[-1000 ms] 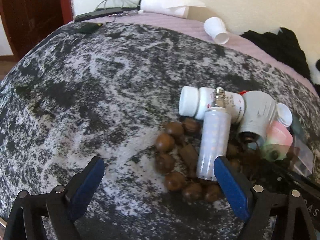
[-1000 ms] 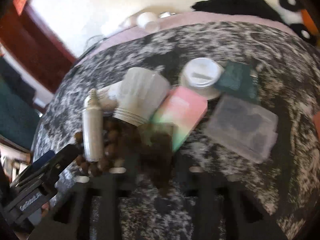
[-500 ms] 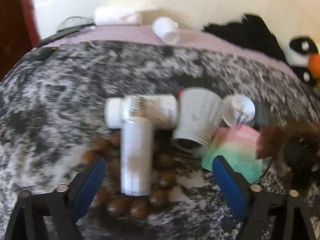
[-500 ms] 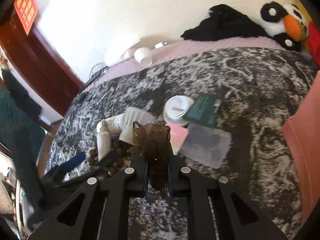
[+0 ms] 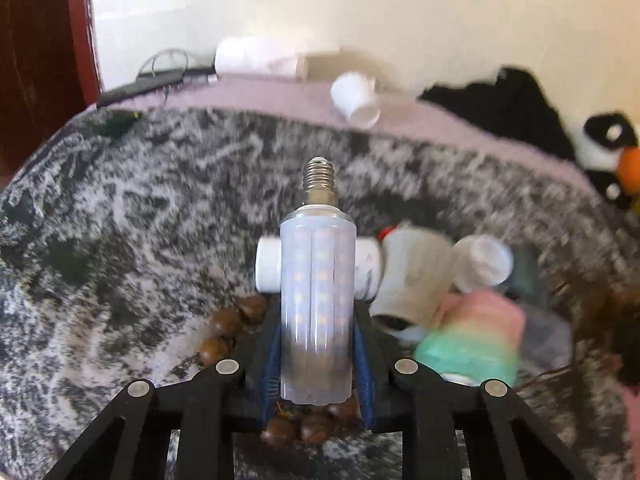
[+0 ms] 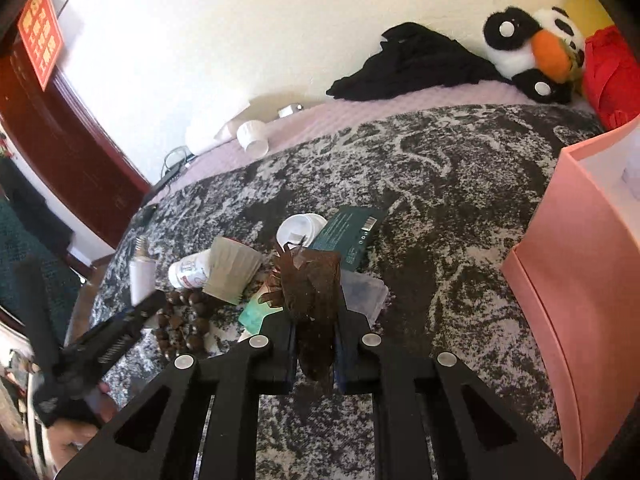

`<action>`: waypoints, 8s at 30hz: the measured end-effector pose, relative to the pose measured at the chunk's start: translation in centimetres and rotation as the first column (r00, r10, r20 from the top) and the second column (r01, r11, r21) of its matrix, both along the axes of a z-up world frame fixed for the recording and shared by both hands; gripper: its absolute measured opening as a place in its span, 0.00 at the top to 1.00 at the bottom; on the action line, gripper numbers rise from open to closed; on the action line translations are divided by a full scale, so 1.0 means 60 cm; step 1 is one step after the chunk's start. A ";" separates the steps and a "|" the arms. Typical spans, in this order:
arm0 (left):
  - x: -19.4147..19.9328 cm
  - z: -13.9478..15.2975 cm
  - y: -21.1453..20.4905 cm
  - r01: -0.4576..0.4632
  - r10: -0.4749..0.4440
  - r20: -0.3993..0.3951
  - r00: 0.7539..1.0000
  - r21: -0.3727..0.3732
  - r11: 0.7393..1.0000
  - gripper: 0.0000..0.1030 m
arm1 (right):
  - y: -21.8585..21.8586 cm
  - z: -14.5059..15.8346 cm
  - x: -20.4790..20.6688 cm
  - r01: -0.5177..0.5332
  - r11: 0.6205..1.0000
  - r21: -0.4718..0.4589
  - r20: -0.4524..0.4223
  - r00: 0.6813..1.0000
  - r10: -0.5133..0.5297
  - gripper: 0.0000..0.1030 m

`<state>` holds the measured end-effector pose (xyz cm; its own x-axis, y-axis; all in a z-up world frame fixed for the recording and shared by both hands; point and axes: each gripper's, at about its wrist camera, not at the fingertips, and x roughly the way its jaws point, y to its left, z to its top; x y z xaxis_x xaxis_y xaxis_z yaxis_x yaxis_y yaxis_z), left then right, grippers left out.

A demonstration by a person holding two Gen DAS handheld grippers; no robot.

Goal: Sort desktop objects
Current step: 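Grasp the white LED bulb with left gripper while right grasps brown mesh pouch, then carry bulb and mesh pouch into the pink box and open both grippers, then move both grippers back over the remaining items on the blanket, then grasp the brown bead bracelet with left gripper while right grasps pink-green pouch, then carry bracelet and pink-green pouch into the pink box and release them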

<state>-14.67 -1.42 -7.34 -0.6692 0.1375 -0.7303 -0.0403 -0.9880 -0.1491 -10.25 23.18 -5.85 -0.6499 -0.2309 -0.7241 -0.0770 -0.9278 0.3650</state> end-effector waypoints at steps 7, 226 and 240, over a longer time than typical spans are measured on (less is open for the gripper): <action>0.037 0.044 0.045 0.052 -0.051 -0.043 0.998 0.028 0.998 0.75 | -0.004 0.045 0.035 0.000 1.000 0.015 -0.042 0.999 0.001 0.86; 0.309 0.183 0.575 0.550 -0.537 -0.188 0.823 0.026 0.834 0.04 | 0.456 0.173 0.408 0.507 0.862 -0.027 -0.187 0.844 -0.502 0.30; 0.264 0.180 0.472 0.414 -0.404 -0.184 0.896 0.012 0.910 0.04 | 0.350 0.186 0.331 0.397 0.917 -0.025 -0.204 0.896 -0.394 0.30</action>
